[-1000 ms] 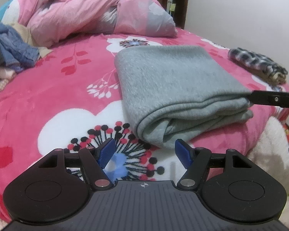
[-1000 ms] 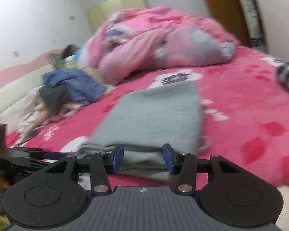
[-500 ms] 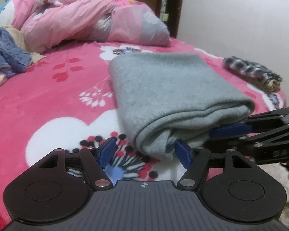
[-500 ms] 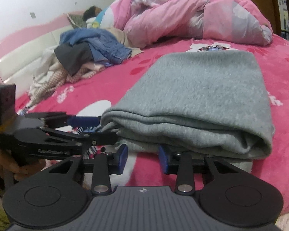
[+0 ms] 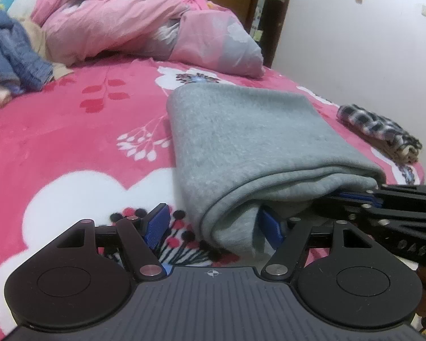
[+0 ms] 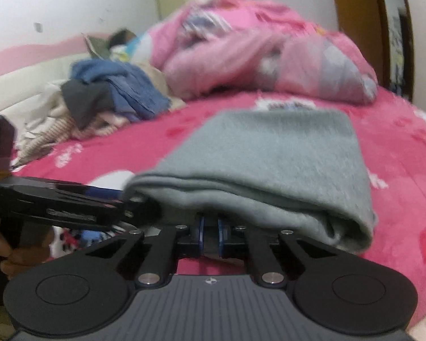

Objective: Fold clothes
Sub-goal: 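Slide the right gripper under the folded grey sweatshirt edge to lift it, then grasp the folded grey sweatshirt with the right gripper while the left gripper grips its other end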

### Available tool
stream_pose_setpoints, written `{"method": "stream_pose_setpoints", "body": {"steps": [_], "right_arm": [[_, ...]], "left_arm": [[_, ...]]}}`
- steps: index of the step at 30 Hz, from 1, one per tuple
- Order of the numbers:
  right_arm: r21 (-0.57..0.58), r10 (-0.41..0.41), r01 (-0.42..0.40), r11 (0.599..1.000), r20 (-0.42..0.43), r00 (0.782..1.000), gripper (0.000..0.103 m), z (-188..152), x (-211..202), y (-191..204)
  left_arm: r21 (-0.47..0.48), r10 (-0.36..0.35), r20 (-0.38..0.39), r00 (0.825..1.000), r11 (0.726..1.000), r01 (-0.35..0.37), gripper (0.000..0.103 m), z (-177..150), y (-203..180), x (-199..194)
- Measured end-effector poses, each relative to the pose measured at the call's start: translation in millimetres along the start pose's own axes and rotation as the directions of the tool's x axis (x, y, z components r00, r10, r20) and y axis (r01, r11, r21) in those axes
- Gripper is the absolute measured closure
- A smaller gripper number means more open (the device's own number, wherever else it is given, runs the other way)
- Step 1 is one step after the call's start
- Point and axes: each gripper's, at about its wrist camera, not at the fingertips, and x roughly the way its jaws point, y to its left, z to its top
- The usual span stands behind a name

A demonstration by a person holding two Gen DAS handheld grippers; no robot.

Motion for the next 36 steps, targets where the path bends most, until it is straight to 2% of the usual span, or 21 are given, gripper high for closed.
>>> {"method": "stream_pose_setpoints", "body": {"steps": [2,4,8,11,13,14,16,18,19,21,22,24,26,27,29,30,34,36], "right_arm": [[-0.055,-0.072,0.072,0.996,-0.006,0.997,0.095,-2.7,7.6,4.9],[-0.08,-0.153,0.15,0.985,-0.023,0.988,0.103,-8.7,14.8,-0.3],[-0.061,-0.245,0.245,0.968,0.004,0.97,0.103,-16.6,2.6,-15.6],[-0.012,-0.213,0.212,0.977,-0.016,0.977,0.103,-16.2,-2.5,-26.5],[-0.026,-0.169,0.168,0.985,-0.028,0.985,0.103,-14.4,-12.4,-30.1],[-0.025,-0.122,0.121,0.992,-0.026,0.992,0.1,-13.0,-21.9,-33.6],[0.013,-0.045,0.045,0.999,-0.022,0.999,0.087,-9.5,-41.8,-46.5],[0.124,-0.021,0.022,0.992,-0.005,1.0,0.065,-4.4,-61.1,-70.6],[0.188,-0.017,0.015,0.982,0.01,1.0,0.062,-1.3,-69.7,-84.1],[0.327,-0.002,-0.01,0.945,0.037,0.999,0.044,4.1,-79.0,-115.4],[0.398,0.01,-0.03,0.917,0.052,0.999,0.04,6.5,-81.5,-131.1],[0.544,0.068,-0.101,0.833,0.081,0.994,0.029,10.1,-73.2,-164.2],[0.657,0.135,-0.16,0.737,0.088,0.987,0.026,12.5,-52.7,-193.0],[0.696,0.16,-0.17,0.698,0.08,0.984,0.025,13.9,-38.3,-204.2],[0.757,0.18,-0.149,0.636,0.042,0.983,0.025,17.0,-12.4,-222.3],[0.778,0.181,-0.123,0.616,0.012,0.983,0.025,18.9,-0.3,-229.3],[0.769,0.23,-0.083,0.634,-0.085,0.969,0.022,29.7,46.1,-240.1],[0.779,0.274,-0.082,0.622,-0.118,0.955,0.02,30.5,67.6,-241.7]], "left_arm": [[-0.008,0.008,-0.002,1.0,1.0,-0.008,0.033,0.9,-0.7,2.6],[-0.035,0.011,-0.006,1.0,0.999,-0.011,0.032,1.6,1.1,5.1],[-0.065,0.023,-0.014,1.0,0.998,-0.024,0.031,0.1,3.3,6.2],[-0.052,0.035,-0.017,0.999,0.998,-0.036,0.031,0.7,0.6,4.9],[-0.037,0.03,-0.02,0.999,0.999,-0.031,0.032,1.4,-0.6,1.1],[-0.03,0.022,-0.023,0.999,0.999,-0.023,0.032,1.7,-0.6,-1.8],[-0.034,-0.023,-0.028,0.999,0.999,0.022,0.032,1.6,3.2,-10.6],[-0.082,-0.093,-0.006,0.996,0.992,0.092,0.032,2.8,11.9,-23.4],[-0.127,-0.142,0.014,0.99,0.982,0.142,0.032,3.7,18.4,-30.5],[-0.229,-0.217,0.059,0.974,0.947,0.225,0.031,6.4,31.8,-39.5],[-0.284,-0.239,0.081,0.968,0.925,0.252,0.031,9.1,39.2,-40.3],[-0.372,-0.253,0.097,0.963,0.888,0.271,0.031,17.2,49.7,-32.3],[-0.442,-0.259,0.071,0.963,0.858,0.263,0.031,28.7,57.0,-12.8],[-0.457,-0.259,0.051,0.965,0.853,0.253,0.031,34.3,58.6,-2.2],[-0.483,-0.26,0.002,0.966,0.846,0.228,0.031,45.1,60.9,21.0],[-0.497,-0.275,-0.024,0.961,0.838,0.227,0.031,48.9,62.0,33.1],[-0.536,-0.347,-0.107,0.932,0.809,0.24,0.029,59.7,63.5,76.2],[-0.538,-0.355,-0.138,0.925,0.81,0.231,0.028,61.8,61.4,92.8]]}}
